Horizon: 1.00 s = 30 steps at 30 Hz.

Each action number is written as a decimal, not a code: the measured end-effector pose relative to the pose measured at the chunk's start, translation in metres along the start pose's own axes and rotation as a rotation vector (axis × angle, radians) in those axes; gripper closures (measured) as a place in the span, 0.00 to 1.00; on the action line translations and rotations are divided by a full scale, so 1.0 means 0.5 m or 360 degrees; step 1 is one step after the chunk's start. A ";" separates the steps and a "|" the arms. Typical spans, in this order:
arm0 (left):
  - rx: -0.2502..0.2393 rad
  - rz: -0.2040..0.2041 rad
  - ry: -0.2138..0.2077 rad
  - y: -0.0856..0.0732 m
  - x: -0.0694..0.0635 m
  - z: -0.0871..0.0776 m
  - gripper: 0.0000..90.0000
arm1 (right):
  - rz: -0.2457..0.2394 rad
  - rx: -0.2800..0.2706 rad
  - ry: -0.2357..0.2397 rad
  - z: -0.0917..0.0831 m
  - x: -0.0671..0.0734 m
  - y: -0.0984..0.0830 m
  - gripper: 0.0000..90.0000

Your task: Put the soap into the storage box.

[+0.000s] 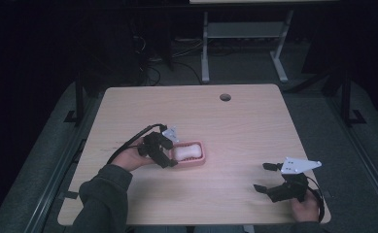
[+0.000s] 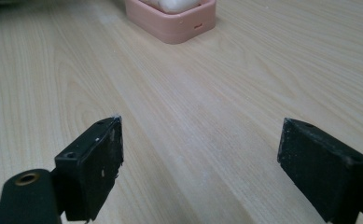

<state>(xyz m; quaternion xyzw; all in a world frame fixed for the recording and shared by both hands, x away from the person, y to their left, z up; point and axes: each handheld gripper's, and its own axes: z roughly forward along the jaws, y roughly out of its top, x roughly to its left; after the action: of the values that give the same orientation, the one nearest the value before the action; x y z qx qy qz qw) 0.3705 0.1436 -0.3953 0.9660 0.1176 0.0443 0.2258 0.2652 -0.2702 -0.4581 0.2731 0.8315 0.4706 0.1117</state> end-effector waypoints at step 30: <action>-0.0006 -0.0037 0.0018 -0.080 -0.039 -0.006 0.34 | 0.0006 0.0034 -0.0010 -0.003 0.000 -0.004 0.15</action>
<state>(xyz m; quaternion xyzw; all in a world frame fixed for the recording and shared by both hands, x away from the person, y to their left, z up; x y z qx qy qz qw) 0.3428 0.1750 -0.4110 0.9639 0.1299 0.0472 0.2274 0.2642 -0.2719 -0.4589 0.2773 0.8357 0.4610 0.1106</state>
